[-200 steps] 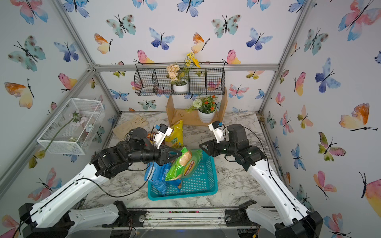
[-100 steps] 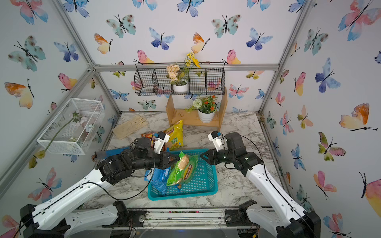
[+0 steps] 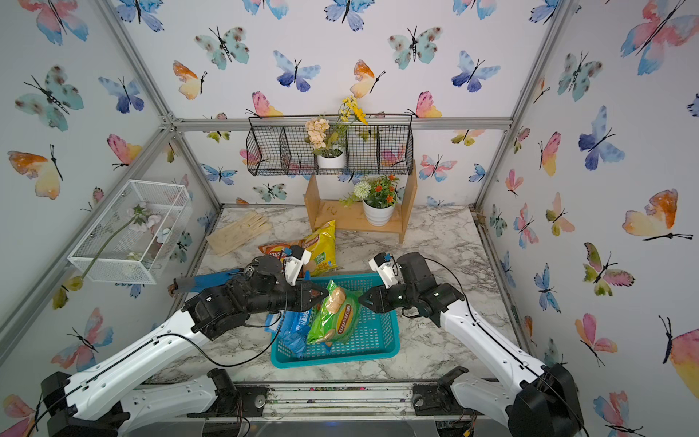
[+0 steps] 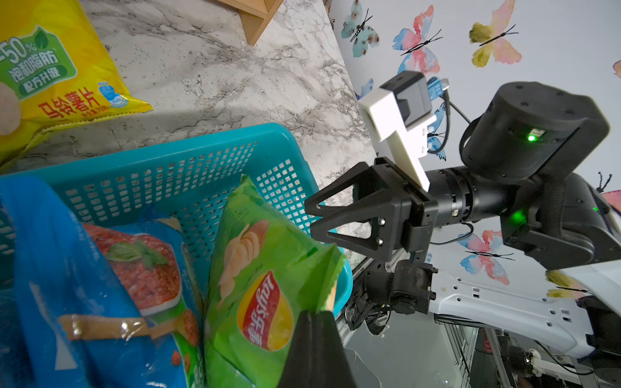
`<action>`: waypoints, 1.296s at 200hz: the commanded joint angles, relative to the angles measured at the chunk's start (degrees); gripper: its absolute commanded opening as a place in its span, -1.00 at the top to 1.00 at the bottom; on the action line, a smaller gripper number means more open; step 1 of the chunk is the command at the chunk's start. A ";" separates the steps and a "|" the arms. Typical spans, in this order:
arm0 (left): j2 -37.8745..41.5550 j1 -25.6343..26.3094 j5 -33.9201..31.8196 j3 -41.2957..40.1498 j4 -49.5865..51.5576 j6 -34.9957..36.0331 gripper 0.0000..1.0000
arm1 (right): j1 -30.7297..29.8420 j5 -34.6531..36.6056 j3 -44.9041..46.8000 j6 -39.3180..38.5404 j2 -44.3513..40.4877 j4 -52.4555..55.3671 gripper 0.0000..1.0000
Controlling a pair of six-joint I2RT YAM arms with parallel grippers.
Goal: Put the potato chips into the basket
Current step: Place the potato chip in the basket.
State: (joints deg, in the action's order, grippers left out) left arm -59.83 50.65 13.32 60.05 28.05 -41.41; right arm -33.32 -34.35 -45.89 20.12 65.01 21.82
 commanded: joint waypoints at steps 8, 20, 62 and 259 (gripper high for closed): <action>-0.23 0.14 -3.32 -0.34 -0.53 0.89 1.00 | -1.96 2.17 1.43 1.48 1.92 -3.32 0.17; -0.24 0.11 -4.09 -0.39 -0.03 1.06 1.00 | -2.44 2.43 1.99 2.05 2.37 -4.31 0.17; -1.21 0.06 -6.55 0.35 1.86 1.98 1.00 | -2.89 3.23 3.08 2.64 3.57 -6.06 0.17; 1.79 -5.95 -12.76 10.96 11.68 8.67 -0.53 | -2.99 9.45 3.49 0.99 8.72 -5.63 0.13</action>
State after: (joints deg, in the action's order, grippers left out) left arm -60.16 47.68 3.25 69.10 35.66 -35.51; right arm -36.01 -27.09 -42.15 22.33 73.78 15.79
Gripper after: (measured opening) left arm 0.744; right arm 0.432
